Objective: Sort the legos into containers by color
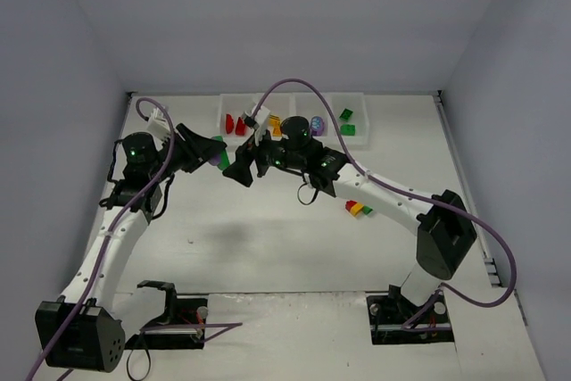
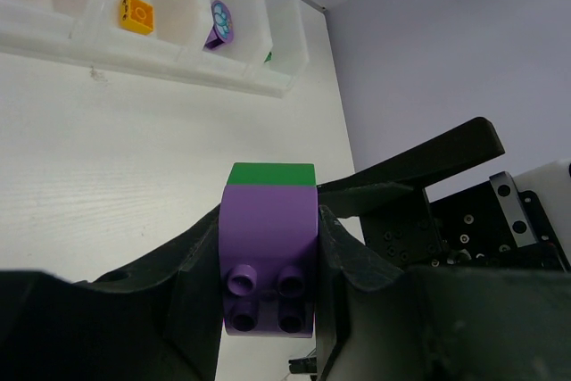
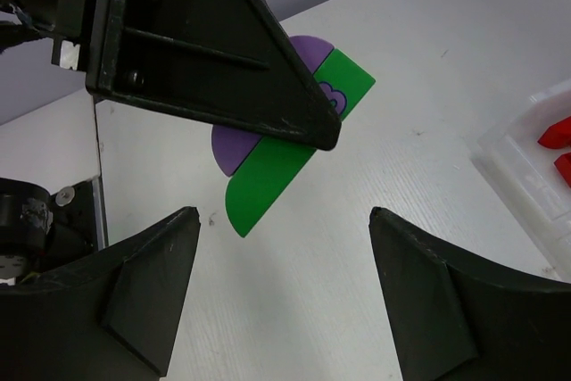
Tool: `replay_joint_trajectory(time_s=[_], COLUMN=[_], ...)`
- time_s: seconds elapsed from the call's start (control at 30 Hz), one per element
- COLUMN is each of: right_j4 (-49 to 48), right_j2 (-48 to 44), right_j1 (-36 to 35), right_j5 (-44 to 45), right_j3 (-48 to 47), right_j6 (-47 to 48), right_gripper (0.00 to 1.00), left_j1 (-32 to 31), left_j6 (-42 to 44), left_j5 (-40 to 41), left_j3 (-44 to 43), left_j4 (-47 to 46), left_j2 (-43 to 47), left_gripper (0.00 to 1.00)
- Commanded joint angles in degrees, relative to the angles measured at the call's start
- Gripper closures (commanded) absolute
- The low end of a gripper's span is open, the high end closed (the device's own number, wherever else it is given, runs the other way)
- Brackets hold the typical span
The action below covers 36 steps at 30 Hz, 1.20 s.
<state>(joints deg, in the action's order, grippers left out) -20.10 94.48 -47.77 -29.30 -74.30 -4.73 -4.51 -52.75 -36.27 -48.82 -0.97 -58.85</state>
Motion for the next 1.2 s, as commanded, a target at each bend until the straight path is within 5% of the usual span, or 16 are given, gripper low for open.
replay_joint_trajectory(time_s=[0.0, 0.27, 0.77, 1.17], right_j4=[-6.4, -6.8, -7.5, -7.5], right_j2=[0.2, 1.8, 1.3, -0.7], right_j1=[-0.7, -1.3, -2.1, -2.2], right_j5=[-1.4, -0.4, 3.7, 7.6], right_j3=[-3.7, -4.9, -4.0, -1.5], right_j6=[-1.1, -0.8, 1.6, 3.0], right_gripper=[0.27, 0.36, 0.80, 1.00], left_j1=[-1.1, -1.8, -2.6, -2.9], left_j6=[-0.9, -1.0, 0.6, 2.1], left_j5=[1.4, 1.8, 2.3, 4.5], left_j3=[-0.9, -0.8, 0.1, 0.4], left_j4=[-6.4, -7.4, -5.5, -3.2], left_j2=[1.2, 1.2, 1.5, 3.0], left_gripper=[0.97, 0.97, 0.96, 0.51])
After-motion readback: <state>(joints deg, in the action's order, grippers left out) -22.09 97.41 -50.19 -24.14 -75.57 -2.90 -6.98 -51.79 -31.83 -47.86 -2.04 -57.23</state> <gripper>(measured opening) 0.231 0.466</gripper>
